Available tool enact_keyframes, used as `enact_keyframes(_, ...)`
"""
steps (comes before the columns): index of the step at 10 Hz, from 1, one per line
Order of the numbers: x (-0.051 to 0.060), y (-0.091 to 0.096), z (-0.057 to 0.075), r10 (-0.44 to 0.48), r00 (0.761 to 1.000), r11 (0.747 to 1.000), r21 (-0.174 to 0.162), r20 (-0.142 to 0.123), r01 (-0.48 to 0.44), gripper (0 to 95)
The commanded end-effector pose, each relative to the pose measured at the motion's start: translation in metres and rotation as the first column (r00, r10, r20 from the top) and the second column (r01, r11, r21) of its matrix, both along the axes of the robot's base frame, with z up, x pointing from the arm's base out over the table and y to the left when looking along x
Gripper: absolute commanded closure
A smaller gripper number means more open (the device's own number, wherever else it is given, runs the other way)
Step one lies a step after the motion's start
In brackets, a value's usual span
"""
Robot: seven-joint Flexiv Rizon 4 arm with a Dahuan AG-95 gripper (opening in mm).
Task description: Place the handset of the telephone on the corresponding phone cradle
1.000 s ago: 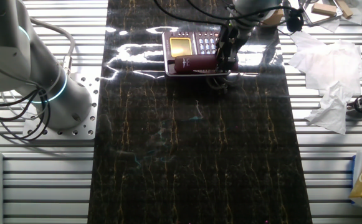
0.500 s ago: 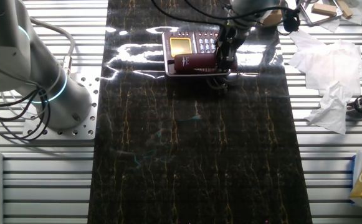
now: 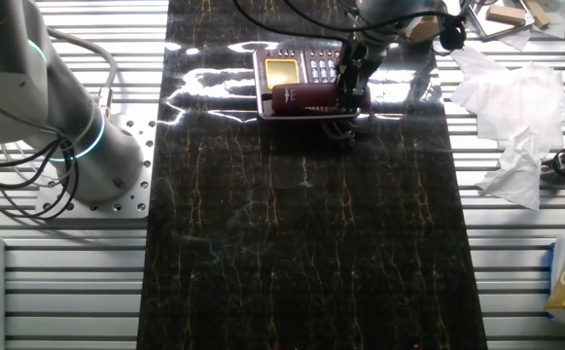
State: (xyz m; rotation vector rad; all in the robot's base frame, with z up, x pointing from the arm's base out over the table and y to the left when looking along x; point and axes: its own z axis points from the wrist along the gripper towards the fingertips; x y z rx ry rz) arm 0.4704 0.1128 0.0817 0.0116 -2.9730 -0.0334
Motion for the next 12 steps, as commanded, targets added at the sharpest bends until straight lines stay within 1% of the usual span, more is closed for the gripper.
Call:
enact_keyframes(1,0.0007,0.0010,-0.0022,-0.003,1.000,1.000,0.002,-0.010,0.003,95.0)
enact_keyframes(2,0.0009,0.0012,-0.0031,-0.006,1.000,1.000,0.003,-0.019,0.006,95.0)
enact_keyframes(3,0.0011,0.0012,-0.0040,-0.015,0.999,1.000,0.008,-0.038,0.015,95.0)
enact_keyframes(5,0.0016,0.0013,-0.0063,-0.019,0.998,1.000,0.018,-0.065,0.020,95.0)
enact_keyframes(9,0.0015,0.0022,-0.0077,-0.012,0.998,1.000,0.020,-0.067,0.013,95.0)
enact_keyframes(12,0.0015,0.0022,-0.0077,0.016,0.998,1.000,-0.005,-0.066,-0.016,95.0)
